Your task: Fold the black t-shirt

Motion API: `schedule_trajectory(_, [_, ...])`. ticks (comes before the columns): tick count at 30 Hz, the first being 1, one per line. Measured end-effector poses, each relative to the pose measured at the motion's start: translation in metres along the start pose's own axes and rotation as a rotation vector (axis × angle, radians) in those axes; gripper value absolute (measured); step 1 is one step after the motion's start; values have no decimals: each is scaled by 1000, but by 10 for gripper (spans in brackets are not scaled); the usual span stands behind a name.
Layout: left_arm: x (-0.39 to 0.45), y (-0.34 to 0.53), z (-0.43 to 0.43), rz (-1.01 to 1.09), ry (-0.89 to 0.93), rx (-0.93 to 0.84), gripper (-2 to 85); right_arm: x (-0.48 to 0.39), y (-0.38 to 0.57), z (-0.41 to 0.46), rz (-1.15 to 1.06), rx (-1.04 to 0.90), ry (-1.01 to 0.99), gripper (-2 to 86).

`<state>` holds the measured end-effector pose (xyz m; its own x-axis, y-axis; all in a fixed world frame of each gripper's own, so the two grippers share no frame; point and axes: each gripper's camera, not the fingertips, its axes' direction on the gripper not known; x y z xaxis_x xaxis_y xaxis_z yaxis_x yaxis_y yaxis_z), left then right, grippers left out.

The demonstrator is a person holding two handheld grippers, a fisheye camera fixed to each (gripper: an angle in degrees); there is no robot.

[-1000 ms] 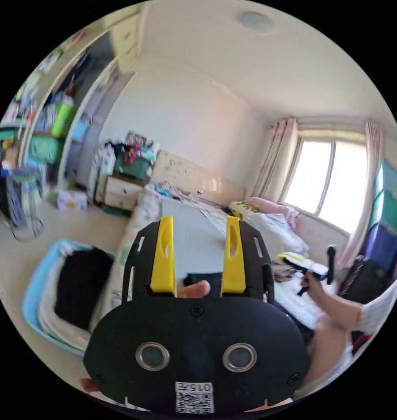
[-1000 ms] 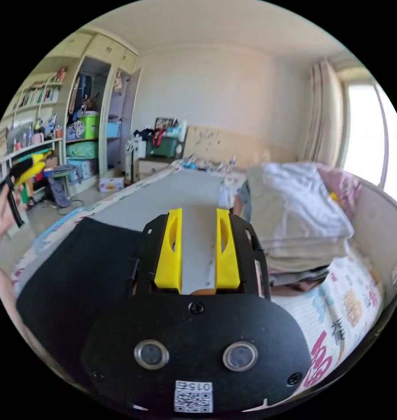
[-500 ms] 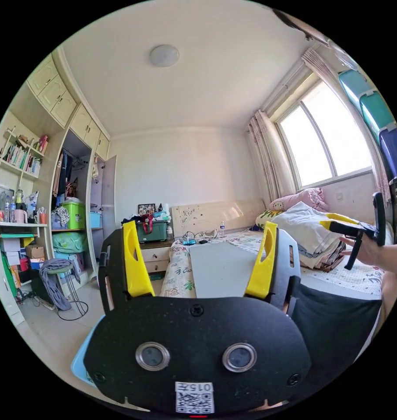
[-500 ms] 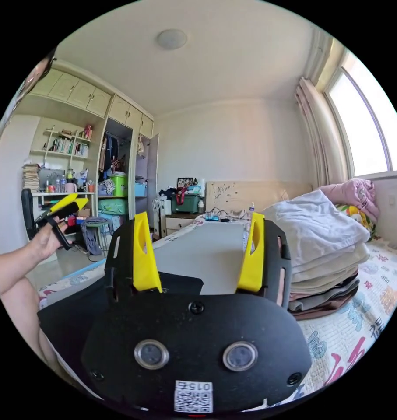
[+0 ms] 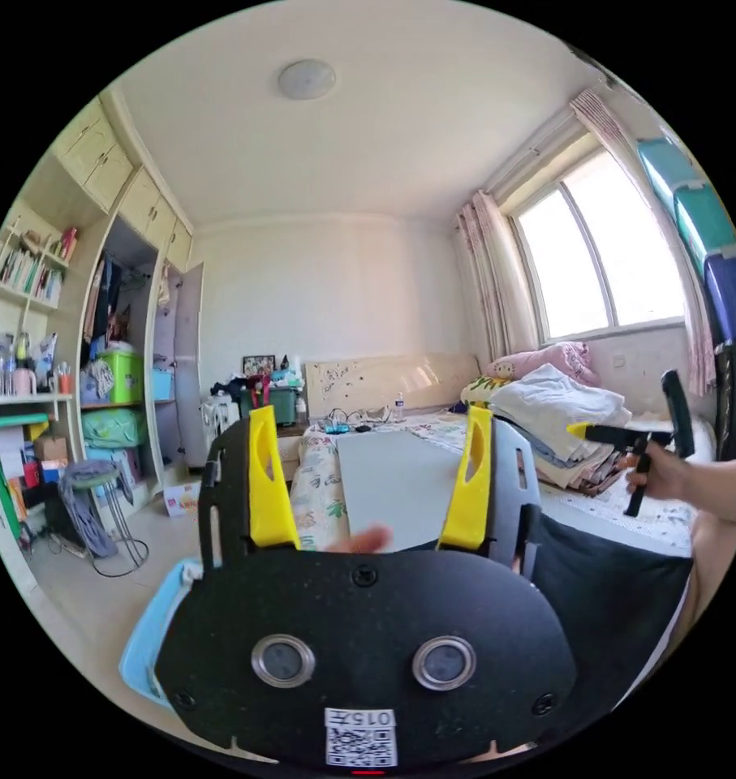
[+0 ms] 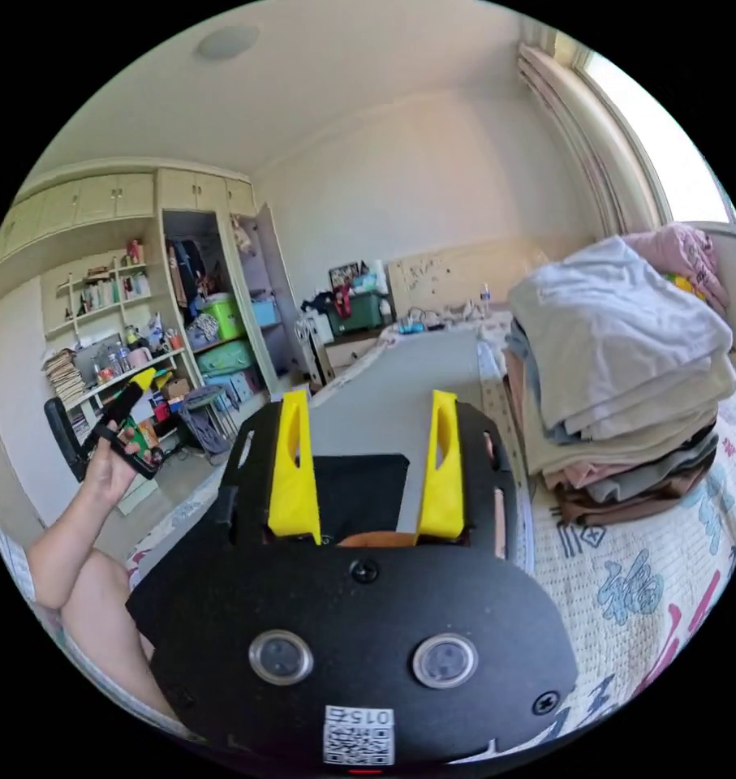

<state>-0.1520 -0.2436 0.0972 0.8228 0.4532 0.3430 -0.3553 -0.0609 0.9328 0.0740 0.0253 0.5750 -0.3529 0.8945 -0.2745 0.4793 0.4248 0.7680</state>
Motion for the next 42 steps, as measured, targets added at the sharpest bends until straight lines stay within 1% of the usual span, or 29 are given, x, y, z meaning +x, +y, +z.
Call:
schedule_trajectory(2, [-31,3,22,-142,22,-125,236,12,11,81,56,-250,20,145])
schedule_trajectory(3, [-40,4,29,-190,22,-167,235,15,15,101,69,-317,31,140])
schedule_trajectory(5, [-78,15,60,-374,33,-338,236,24,40,177,109,-550,106,110])
schedule_trajectory(7, [-103,27,80,-498,53,-436,240,29,63,217,137,-640,133,84])
schedule_trajectory(9, [-122,39,99,-583,74,-534,242,31,80,239,165,-614,69,66])
schedule_trajectory(11, [-140,49,121,-654,116,-630,243,27,92,269,163,-618,66,57])
schedule_trajectory(17, [-182,74,159,-901,250,-719,244,-16,117,347,21,-651,125,49])
schedule_trajectory(18, [-186,76,162,-918,261,-728,243,-22,119,355,3,-654,129,48])
schedule_trajectory(20, [-196,78,173,-948,289,-756,243,-46,123,399,-51,-682,103,44])
schedule_trajectory(25, [-216,68,182,-960,294,-758,235,-97,131,493,-131,-754,-35,45])
schedule_trajectory(27, [-225,70,182,-997,277,-747,219,-112,136,516,-175,-763,-21,43])
schedule_trajectory(28, [-231,72,180,-1032,267,-725,203,-113,138,522,-172,-758,17,38])
schedule_trajectory(30, [-240,75,179,-1067,259,-708,182,-104,140,516,-150,-692,46,36])
schedule_trajectory(32, [-250,75,182,-1097,254,-718,154,-81,141,512,-113,-646,6,81])
schedule_trajectory(33, [-252,76,183,-1104,251,-724,145,-74,142,515,-96,-652,-26,96])
schedule_trajectory(35, [-262,79,185,-1160,243,-739,114,-50,146,533,7,-692,-140,124])
schedule_trajectory(37, [-269,81,185,-1192,259,-742,94,-44,152,549,30,-723,-177,130])
schedule_trajectory(41, [-277,76,184,-1185,296,-735,70,-47,176,583,3,-806,-152,106])
schedule_trajectory(42, [-277,75,184,-1178,302,-732,68,-47,179,583,-1,-802,-138,100])
